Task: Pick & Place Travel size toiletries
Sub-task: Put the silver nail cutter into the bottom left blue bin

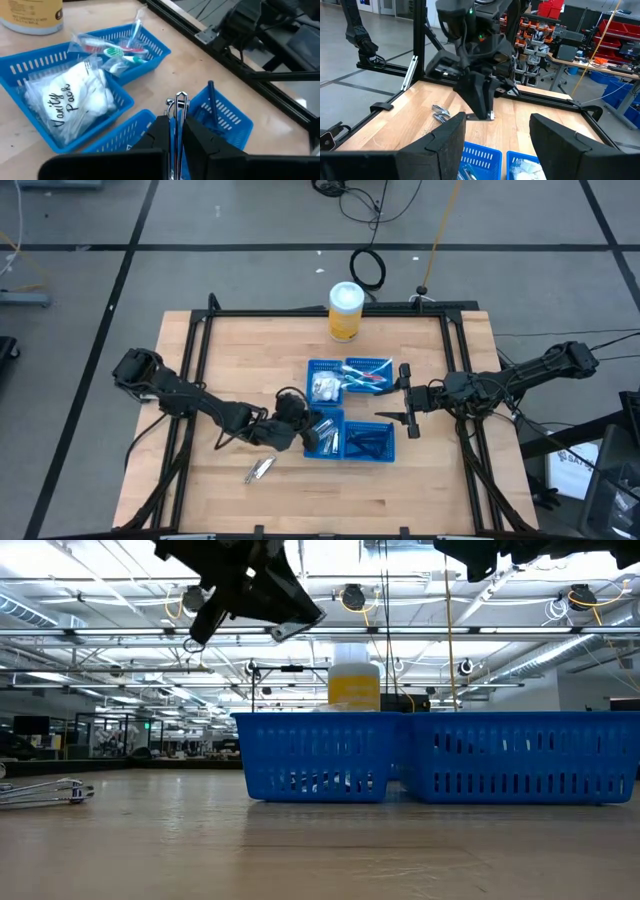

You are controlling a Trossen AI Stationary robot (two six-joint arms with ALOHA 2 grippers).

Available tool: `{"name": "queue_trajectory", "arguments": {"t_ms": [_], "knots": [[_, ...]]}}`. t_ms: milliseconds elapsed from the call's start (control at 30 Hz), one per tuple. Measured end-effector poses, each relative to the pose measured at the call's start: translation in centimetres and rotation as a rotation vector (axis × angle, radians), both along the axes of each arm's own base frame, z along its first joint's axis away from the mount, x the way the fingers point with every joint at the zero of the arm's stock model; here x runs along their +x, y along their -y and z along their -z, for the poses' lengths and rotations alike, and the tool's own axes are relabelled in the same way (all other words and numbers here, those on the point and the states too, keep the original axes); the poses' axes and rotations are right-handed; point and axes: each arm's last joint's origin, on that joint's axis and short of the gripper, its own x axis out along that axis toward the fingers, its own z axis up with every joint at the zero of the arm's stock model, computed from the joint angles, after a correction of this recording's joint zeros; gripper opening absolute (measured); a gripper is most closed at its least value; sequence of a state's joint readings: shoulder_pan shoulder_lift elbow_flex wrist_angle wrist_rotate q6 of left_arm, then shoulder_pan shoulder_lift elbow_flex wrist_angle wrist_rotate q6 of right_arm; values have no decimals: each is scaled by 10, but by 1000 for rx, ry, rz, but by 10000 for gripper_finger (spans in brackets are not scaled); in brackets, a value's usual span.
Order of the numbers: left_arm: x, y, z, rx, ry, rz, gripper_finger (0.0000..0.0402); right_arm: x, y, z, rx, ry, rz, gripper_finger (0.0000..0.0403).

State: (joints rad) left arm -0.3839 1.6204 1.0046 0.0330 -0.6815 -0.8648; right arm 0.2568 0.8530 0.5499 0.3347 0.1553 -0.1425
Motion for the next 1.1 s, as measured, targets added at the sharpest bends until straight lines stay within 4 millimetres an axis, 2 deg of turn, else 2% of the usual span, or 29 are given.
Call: {"name": "queue_trajectory", "arguments": {"t_ms": [233,533,733,967,1100], "knots": [[13,0,21,-34,-11,-4,8,0,0,0,-1,-1,0,208],[22,-2,42,-105,-51,14,21,0,0,0,0,0,0,208],[22,-3,43,-103,-66,26,12,0,0,0,-1,0,0,208],[22,-4,43,-98,-73,38,28,0,0,0,-1,0,0,208],[22,-4,44,-92,-76,41,16,0,0,0,-1,0,0,208]]}}
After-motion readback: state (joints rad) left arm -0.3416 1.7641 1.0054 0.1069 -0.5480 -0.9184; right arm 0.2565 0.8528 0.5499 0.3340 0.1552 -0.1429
